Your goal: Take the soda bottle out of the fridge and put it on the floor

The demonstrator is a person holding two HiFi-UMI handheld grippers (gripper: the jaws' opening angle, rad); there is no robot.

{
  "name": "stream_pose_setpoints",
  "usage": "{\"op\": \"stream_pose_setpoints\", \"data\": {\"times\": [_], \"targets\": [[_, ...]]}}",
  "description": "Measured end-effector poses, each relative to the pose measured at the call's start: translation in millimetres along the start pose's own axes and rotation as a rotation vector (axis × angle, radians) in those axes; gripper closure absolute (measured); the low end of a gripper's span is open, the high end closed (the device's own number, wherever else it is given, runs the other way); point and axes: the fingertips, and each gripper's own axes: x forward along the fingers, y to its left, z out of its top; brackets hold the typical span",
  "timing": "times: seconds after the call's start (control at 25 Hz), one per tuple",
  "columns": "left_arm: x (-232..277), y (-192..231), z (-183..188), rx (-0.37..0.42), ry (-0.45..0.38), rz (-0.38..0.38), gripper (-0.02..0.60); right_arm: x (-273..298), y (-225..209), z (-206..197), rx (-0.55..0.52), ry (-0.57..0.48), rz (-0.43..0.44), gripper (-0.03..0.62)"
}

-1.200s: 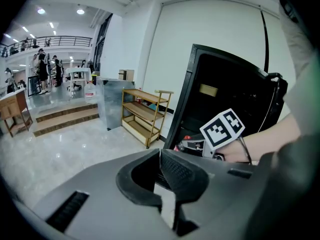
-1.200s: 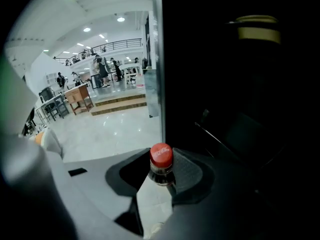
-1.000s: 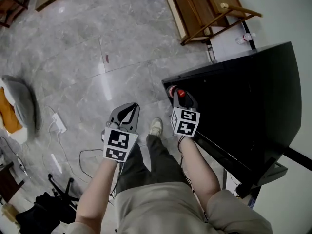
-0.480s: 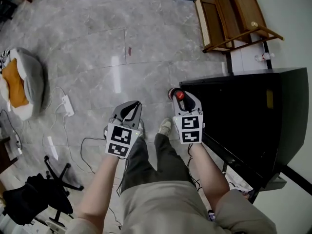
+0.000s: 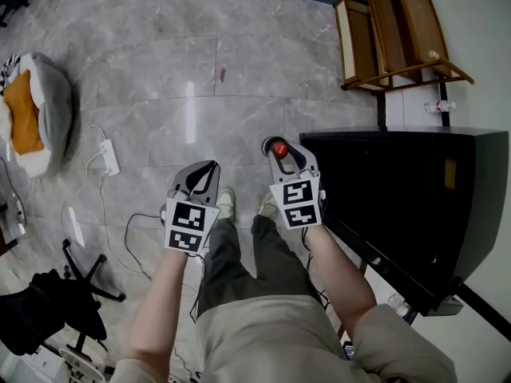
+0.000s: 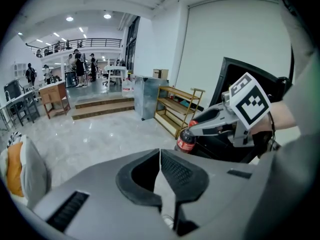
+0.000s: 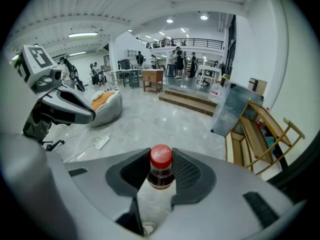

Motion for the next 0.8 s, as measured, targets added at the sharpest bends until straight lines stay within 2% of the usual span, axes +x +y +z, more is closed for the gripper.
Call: {"op": "stream_pose_setpoints", "data": {"times": [0.32, 0.8], "targets": [[35.3, 6.2, -41.1, -0.019, 0.062, -0.019, 0.571, 37.9, 21.4, -29.5, -0.058, 0.065, 0.039, 0.482], [96.2, 3.8, -129.5, -0.033, 0.213, -0.075, 0.571, 102.9, 33.9, -111.1, -0.032, 0.192, 0.061, 0.482]]}}
